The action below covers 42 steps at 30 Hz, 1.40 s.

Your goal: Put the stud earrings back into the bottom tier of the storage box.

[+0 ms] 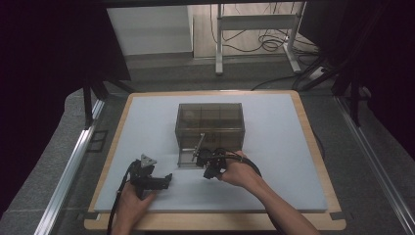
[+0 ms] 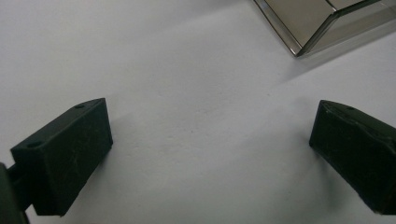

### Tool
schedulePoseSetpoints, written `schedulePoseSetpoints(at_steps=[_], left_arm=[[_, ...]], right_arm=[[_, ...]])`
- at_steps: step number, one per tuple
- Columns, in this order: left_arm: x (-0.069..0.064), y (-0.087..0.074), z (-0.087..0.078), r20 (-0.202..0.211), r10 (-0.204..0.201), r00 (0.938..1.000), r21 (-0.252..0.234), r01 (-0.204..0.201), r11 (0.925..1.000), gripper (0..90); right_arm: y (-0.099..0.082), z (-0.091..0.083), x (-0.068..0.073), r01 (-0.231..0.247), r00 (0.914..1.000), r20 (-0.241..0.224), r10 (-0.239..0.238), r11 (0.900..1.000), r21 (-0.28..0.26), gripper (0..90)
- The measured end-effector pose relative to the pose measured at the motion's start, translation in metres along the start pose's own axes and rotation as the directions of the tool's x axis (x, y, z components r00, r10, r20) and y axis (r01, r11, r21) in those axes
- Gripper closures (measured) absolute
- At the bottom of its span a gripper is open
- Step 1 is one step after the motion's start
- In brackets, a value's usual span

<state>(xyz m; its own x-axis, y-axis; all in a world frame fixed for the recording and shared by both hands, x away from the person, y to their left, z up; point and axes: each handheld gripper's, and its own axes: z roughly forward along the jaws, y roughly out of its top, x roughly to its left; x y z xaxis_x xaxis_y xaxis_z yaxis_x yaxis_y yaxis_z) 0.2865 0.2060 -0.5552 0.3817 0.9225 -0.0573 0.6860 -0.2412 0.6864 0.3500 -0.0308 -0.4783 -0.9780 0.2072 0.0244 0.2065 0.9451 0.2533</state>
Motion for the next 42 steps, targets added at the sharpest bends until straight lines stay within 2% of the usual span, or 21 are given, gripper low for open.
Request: schedulePoseSetpoints(at_steps=[9,16,24,42], left_arm=[[0.000,0.000,0.000,0.001,-0.002,1.0000,-0.001,0.002,1.0000,0.0],[0.000,0.000,0.000,0.000,-0.002,1.0000,-0.001,0.002,1.0000,0.0],[0.000,0.000,0.000,0.001,0.004,1.0000,0.003,-0.004,1.0000,0.0],[0.000,0.000,0.000,0.001,0.001,1.0000,0.004,-0.001,1.0000,0.0]], right_arm=[[-0.003,-0.015,-0.011,-0.019,0.9993,0.031,0.021,0.9990,-0.039,84.9],[-0.008,-0.026,-0.031,-0.075,0.9943,0.069,0.081,0.9931,-0.090,84.7],[-0.009,-0.021,-0.040,-0.091,0.9917,0.079,0.102,0.9874,-0.130,84.4],[-0.003,0.005,-0.053,-0.110,0.9884,0.090,0.123,0.9841,-0.140,84.4]])
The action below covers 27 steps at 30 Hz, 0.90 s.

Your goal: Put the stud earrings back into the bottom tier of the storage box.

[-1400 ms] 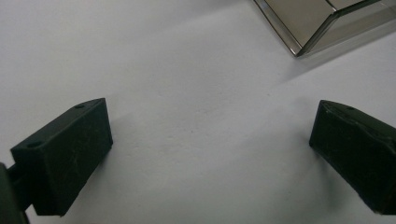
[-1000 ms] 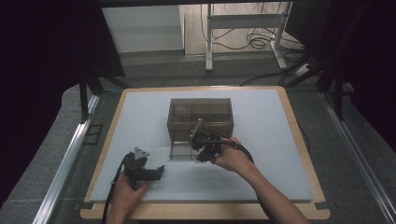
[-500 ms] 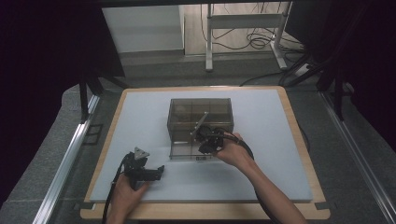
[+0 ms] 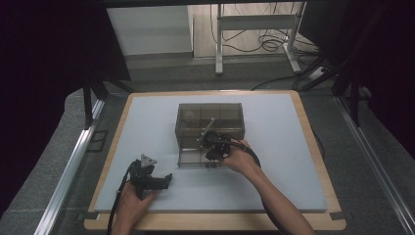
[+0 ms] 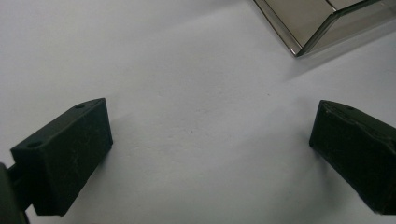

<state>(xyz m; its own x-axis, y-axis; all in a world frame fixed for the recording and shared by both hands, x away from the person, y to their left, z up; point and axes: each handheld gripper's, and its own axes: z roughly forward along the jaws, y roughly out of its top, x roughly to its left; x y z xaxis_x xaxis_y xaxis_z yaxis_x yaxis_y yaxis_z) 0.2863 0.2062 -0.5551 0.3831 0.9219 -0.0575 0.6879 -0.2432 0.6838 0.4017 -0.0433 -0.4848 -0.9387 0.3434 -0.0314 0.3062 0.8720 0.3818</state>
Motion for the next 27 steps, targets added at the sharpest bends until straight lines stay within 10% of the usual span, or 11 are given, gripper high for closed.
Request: schedulePoseSetpoints(at_steps=[27], left_arm=[[0.0000,0.0001,-0.0001,0.000,0.000,1.0000,0.001,0.000,1.0000,0.0]], right_arm=[[-0.0027,0.0047,-0.0062,-0.013,0.9998,0.011,0.014,0.9995,-0.030,76.2]])
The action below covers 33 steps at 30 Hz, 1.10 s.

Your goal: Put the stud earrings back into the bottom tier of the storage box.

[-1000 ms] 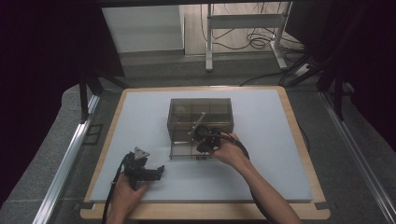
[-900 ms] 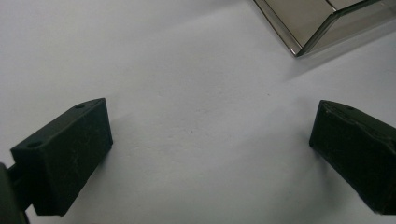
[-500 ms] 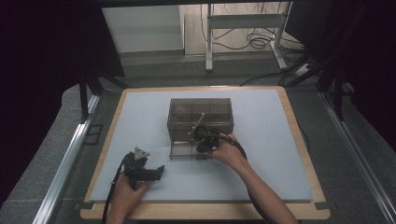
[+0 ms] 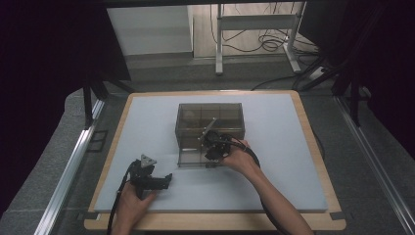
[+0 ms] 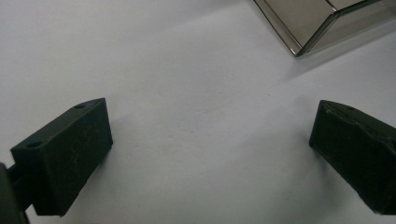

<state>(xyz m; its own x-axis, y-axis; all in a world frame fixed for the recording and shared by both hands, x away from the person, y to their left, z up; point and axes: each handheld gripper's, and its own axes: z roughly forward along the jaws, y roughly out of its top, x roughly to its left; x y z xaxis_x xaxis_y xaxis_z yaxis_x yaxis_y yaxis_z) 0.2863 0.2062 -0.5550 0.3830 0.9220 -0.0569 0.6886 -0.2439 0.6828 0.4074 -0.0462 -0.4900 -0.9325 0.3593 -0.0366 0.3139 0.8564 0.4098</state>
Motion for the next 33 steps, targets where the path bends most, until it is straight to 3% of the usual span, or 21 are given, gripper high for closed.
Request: schedulePoseSetpoints(at_steps=[23,33], left_arm=[[0.000,0.000,0.000,0.000,0.003,1.0000,0.000,-0.003,1.0000,0.0],[0.000,0.000,0.000,0.000,0.000,1.0000,0.000,0.000,1.0000,0.0]], right_arm=[[-0.003,-0.013,0.006,-0.003,0.9999,0.010,0.003,0.9987,-0.051,63.7],[-0.005,-0.020,0.013,0.012,0.9997,0.023,-0.010,0.9975,-0.070,54.2]])
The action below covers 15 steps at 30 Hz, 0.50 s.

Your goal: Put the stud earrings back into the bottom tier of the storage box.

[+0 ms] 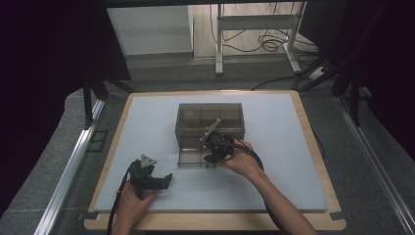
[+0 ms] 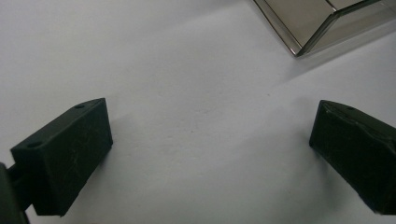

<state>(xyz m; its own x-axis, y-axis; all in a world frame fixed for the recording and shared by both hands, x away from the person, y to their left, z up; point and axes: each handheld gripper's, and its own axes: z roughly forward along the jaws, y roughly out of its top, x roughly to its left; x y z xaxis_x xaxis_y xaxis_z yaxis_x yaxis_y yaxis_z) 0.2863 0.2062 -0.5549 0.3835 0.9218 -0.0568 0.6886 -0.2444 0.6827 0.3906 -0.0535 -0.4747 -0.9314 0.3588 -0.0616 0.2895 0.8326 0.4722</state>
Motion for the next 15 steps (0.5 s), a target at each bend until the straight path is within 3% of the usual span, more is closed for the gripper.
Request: schedulePoseSetpoints(at_steps=[15], left_arm=[[-0.0001,0.0000,0.0000,0.000,-0.002,1.0000,-0.001,0.002,1.0000,0.0]], right_arm=[[-0.0072,-0.0038,0.0027,-0.009,0.9999,-0.009,0.009,0.9997,-0.021,42.8]])
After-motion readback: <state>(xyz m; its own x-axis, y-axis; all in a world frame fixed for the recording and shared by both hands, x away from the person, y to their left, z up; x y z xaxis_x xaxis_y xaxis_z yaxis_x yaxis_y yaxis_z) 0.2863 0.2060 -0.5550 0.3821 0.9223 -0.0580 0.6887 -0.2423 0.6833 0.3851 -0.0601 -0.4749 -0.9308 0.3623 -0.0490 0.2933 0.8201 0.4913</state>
